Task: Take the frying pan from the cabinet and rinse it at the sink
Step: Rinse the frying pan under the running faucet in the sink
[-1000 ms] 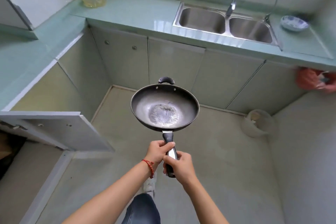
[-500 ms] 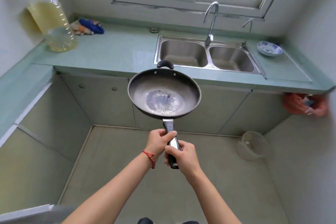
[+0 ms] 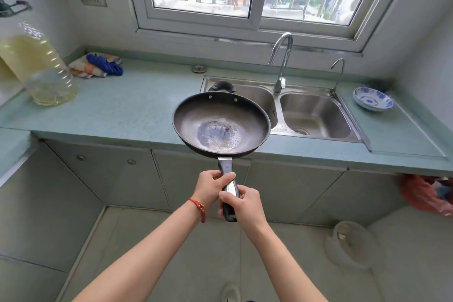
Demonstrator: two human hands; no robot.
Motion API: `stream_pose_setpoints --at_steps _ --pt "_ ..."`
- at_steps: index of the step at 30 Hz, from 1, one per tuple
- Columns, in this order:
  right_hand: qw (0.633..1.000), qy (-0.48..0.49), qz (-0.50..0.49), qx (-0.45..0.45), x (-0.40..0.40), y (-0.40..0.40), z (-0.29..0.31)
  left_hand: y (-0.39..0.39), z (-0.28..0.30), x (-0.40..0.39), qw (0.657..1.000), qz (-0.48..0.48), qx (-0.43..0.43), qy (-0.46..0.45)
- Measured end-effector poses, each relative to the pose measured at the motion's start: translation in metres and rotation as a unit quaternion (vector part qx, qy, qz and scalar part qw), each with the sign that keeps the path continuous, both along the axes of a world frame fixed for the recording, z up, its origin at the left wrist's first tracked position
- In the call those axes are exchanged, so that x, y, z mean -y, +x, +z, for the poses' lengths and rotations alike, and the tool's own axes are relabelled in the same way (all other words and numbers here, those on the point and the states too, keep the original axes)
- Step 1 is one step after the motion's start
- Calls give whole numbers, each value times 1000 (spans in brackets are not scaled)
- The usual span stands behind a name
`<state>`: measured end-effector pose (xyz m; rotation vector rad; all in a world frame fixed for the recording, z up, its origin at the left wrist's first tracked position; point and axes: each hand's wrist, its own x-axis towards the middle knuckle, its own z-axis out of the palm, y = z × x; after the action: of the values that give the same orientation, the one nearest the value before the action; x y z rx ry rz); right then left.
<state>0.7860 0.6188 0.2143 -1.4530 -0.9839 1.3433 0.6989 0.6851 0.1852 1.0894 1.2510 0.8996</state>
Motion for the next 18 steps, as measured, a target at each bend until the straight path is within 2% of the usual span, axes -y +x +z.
stream_pose_setpoints --at_steps 6,18 --pt "1000 -5 8 5 -79 37 3 35 2 -76 1000 11 2 -7" --pt "997 -58 -36 -23 -200 53 -13 60 -29 -206 998 -26 -22 -43"
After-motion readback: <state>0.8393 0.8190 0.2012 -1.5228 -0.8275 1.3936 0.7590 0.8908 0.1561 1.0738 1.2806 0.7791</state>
